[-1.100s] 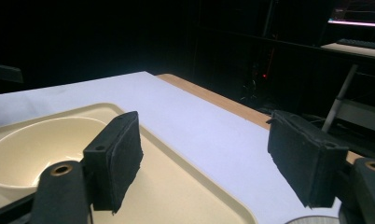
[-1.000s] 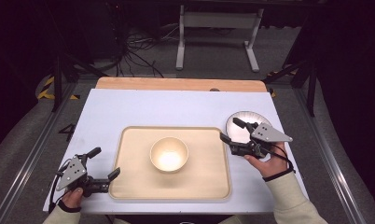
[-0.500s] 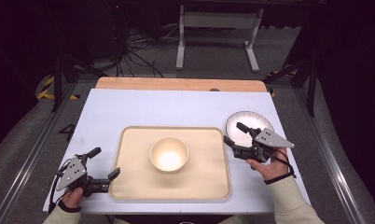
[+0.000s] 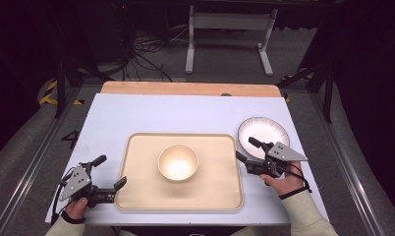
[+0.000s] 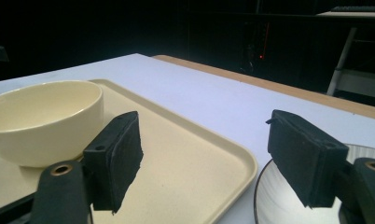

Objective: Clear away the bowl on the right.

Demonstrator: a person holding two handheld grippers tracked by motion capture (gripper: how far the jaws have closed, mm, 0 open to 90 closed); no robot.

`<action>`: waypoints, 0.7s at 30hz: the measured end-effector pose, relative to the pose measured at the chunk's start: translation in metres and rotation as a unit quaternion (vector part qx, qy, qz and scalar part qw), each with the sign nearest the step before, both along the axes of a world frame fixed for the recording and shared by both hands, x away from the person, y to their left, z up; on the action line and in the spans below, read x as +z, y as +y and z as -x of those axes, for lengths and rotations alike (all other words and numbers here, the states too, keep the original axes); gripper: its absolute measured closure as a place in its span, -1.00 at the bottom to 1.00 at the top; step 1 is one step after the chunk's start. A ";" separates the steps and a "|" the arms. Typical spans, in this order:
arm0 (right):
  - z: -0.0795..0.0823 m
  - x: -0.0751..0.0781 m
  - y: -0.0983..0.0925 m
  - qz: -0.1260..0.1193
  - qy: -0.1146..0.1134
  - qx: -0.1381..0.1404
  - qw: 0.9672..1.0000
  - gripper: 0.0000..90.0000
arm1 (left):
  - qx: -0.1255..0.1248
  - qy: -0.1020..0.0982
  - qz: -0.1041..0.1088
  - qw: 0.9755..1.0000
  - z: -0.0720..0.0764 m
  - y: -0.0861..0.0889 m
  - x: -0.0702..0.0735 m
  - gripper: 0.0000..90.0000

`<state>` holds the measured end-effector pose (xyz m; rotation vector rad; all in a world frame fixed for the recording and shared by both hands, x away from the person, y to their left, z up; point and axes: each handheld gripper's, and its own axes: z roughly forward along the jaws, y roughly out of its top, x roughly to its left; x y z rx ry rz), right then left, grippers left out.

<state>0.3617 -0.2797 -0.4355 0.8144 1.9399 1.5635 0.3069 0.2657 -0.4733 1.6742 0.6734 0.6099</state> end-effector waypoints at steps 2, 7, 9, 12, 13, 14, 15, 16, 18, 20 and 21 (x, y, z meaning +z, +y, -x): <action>0.001 -0.005 0.000 0.000 0.003 0.000 1.000 -0.43 | 0.000 -0.001 0.001 1.000 0.000 0.000 0.000 -1.00; 0.003 -0.012 0.000 -0.002 0.011 -0.003 1.000 -0.46 | 0.000 -0.001 0.001 1.000 0.000 0.000 0.000 -1.00; 0.004 -0.014 -0.001 -0.002 0.013 -0.003 1.000 -0.46 | 0.000 -0.001 0.001 1.000 0.000 0.000 0.000 -1.00; 0.005 -0.018 -0.002 -0.001 0.012 -0.004 1.000 -0.50 | 0.000 -0.002 0.001 1.000 0.000 0.000 0.000 -1.00; 0.005 -0.019 -0.003 0.000 0.013 -0.004 1.000 -0.51 | 0.000 -0.002 0.001 1.000 0.000 0.000 0.000 -1.00; 0.005 -0.019 -0.003 0.000 0.013 -0.004 1.000 -0.51 | 0.000 -0.002 0.001 1.000 0.000 0.000 0.000 -1.00; 0.006 -0.020 -0.003 0.000 0.018 -0.003 1.000 -0.52 | 0.000 -0.002 0.001 1.000 0.000 0.000 0.000 -1.00; 0.006 -0.021 -0.004 0.001 0.019 -0.003 1.000 -0.53 | 0.000 -0.002 0.001 1.000 0.000 0.000 0.000 -1.00; 0.006 -0.021 -0.005 -0.004 0.017 -0.003 1.000 -0.58 | 0.000 -0.001 0.001 1.000 0.000 0.000 0.000 -1.00; 0.007 -0.021 -0.006 -0.009 0.017 -0.001 1.000 -0.70 | 0.000 -0.002 0.001 1.000 0.000 0.000 0.000 -1.00; 0.007 -0.022 -0.007 -0.011 0.018 0.000 1.000 -0.73 | 0.000 -0.002 0.002 1.000 0.000 0.000 0.000 -1.00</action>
